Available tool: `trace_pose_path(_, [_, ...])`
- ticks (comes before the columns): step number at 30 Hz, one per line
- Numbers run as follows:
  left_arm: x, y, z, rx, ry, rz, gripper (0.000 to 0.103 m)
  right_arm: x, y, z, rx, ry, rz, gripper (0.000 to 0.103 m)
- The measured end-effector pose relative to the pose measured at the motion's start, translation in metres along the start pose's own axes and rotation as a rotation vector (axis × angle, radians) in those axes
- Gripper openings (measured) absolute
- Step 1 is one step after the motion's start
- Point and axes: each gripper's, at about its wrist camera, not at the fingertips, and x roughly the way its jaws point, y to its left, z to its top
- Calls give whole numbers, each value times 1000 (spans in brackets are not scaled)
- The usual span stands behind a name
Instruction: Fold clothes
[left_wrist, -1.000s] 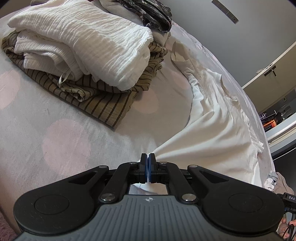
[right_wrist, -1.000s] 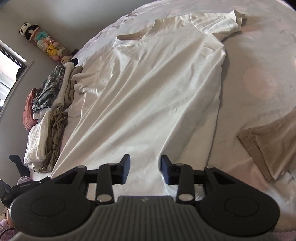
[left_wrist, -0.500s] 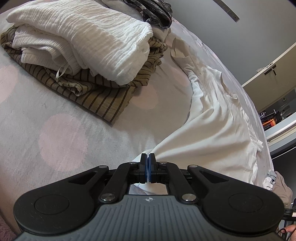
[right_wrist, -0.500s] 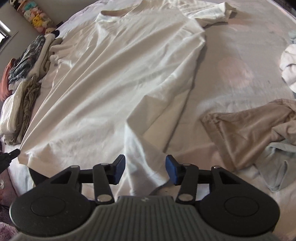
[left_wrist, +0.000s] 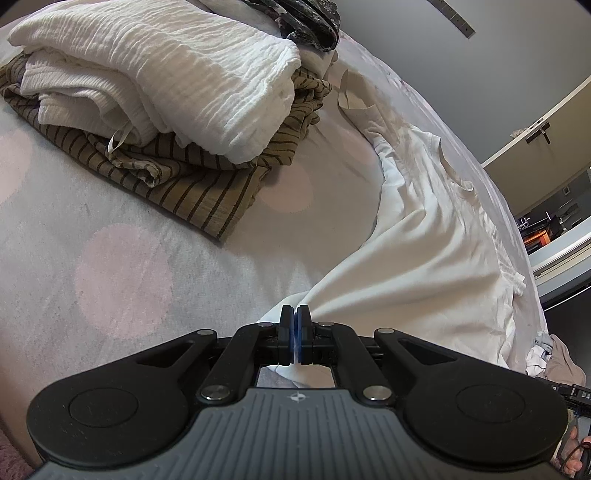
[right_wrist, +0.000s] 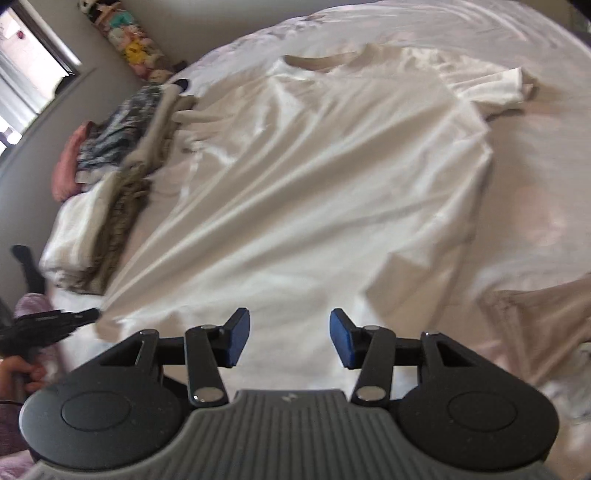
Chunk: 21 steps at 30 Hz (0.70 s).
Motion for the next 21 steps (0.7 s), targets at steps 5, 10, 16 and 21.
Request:
trace_pose_path(5, [1, -2, 0, 17, 3, 15, 0, 11, -48, -9, -13, 77, -192, 31])
trace_pose_path(10, [3, -7, -4, 45, 12, 40, 0, 30, -48, -17, -37, 128, -212, 29])
trace_pose_path(16, [9, -8, -9, 63, 27, 46, 0, 36, -23, -19, -134, 179, -180, 29])
trace_pose_path(21, [10, -6, -10, 60, 28, 32, 0, 37, 5, -25, -138, 177, -82, 29])
